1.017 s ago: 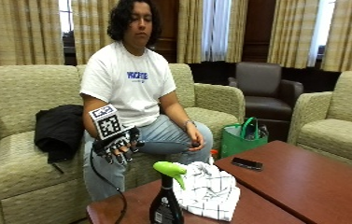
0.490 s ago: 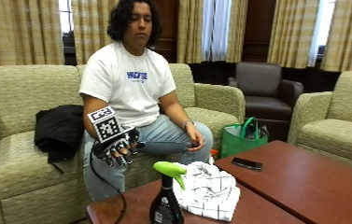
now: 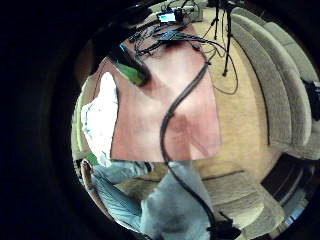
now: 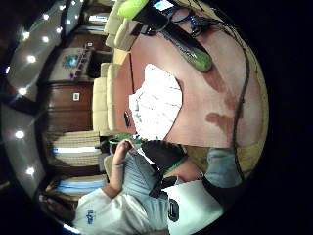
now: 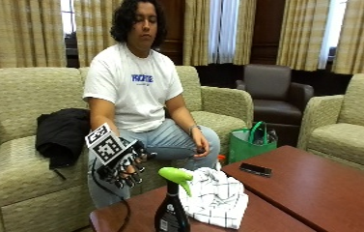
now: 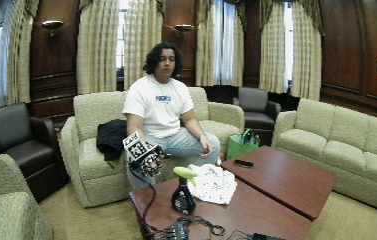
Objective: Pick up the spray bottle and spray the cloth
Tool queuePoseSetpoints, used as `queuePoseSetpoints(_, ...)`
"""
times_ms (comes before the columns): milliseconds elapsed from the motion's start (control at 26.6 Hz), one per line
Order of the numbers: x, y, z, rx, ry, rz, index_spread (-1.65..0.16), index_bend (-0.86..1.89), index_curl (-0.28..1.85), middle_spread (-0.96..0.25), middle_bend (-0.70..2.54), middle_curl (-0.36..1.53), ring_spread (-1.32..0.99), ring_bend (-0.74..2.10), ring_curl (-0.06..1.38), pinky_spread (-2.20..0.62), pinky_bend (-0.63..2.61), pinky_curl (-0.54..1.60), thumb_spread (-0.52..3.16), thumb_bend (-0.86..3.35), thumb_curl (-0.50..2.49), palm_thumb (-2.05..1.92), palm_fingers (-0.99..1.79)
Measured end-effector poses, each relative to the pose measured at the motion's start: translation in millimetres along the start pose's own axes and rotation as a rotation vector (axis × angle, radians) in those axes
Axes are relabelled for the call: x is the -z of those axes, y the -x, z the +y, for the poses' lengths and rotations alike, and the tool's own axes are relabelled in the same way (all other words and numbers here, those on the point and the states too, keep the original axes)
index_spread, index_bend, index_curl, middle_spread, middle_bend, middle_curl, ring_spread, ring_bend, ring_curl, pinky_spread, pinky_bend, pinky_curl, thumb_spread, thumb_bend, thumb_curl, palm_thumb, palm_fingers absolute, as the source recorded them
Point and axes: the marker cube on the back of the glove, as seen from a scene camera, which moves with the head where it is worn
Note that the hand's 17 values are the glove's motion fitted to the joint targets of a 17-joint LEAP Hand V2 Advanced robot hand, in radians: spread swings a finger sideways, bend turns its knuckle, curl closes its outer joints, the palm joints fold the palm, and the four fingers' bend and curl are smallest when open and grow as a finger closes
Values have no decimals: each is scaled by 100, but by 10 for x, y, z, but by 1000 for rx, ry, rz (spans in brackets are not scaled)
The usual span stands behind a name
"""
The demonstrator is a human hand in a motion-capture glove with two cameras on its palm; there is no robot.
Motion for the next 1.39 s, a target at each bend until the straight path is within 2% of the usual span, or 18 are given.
queuePoseSetpoints(264,-91,-18,-333,-29,13,-239,-42,11,16,-13,32,30,-7,46,25,22,43,29,84,-2,30,41,24)
queuePoseSetpoints(791,-455,-181,-935,-93,132,-514,-40,14,18,-15,30,32,-9,47,27,22,42,32,86,1,33,55,25)
queuePoseSetpoints(1394,-680,92,-1488,47,145,-664,-39,11,18,-15,33,35,-9,45,28,18,38,32,87,-2,36,71,22)
